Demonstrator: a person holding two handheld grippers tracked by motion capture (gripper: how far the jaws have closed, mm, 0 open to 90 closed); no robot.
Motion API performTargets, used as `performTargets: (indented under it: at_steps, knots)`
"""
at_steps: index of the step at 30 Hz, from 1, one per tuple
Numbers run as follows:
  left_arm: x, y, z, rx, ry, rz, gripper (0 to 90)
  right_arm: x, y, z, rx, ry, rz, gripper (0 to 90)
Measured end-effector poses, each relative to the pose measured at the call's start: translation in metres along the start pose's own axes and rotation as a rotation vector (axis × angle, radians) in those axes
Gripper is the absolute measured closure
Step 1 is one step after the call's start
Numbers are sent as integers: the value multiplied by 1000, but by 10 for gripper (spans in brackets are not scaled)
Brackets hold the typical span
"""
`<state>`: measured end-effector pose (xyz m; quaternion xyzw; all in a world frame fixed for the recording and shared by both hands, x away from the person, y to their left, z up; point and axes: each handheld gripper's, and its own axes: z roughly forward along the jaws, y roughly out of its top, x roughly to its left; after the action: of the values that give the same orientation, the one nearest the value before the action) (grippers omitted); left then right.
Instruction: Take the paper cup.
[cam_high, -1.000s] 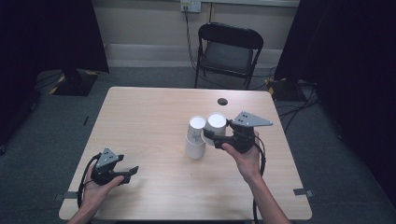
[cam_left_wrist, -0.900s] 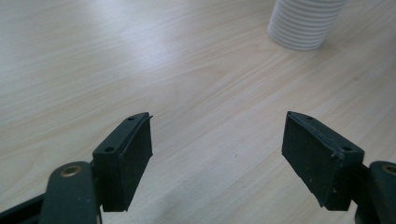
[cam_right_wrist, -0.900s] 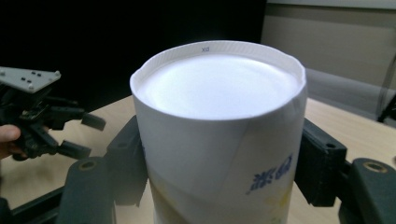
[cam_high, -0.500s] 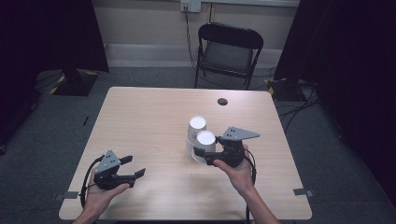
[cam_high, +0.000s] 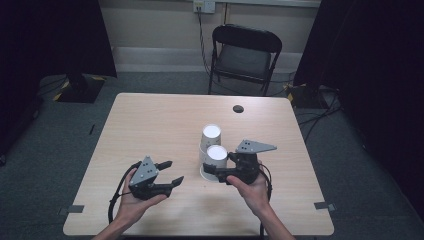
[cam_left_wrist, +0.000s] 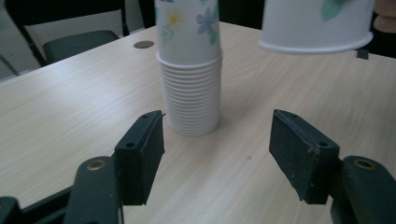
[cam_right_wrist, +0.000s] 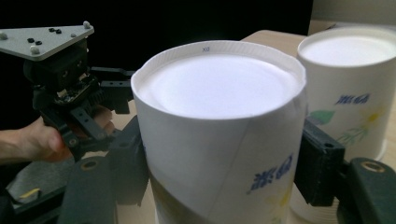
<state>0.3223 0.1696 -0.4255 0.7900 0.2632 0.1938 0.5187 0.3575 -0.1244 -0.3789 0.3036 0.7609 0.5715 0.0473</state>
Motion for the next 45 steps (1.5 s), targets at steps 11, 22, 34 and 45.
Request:
performTargets:
  at_steps: [11, 22, 34, 45]
  knots:
    - [-14, -3, -1, -27, -48, 50, 467, 4, -10, 24, 17, 94, 111, 319]
    - [-21, -6, 2, -21, -47, 99, 602, 12, -13, 38, 44, 183, 196, 320]
    - [-29, -10, 7, -34, -2, 150, 705, 16, -15, 46, 53, 233, 249, 320]
    - [-29, -10, 3, -56, 41, 150, 795, 17, -16, 49, 49, 260, 279, 319]
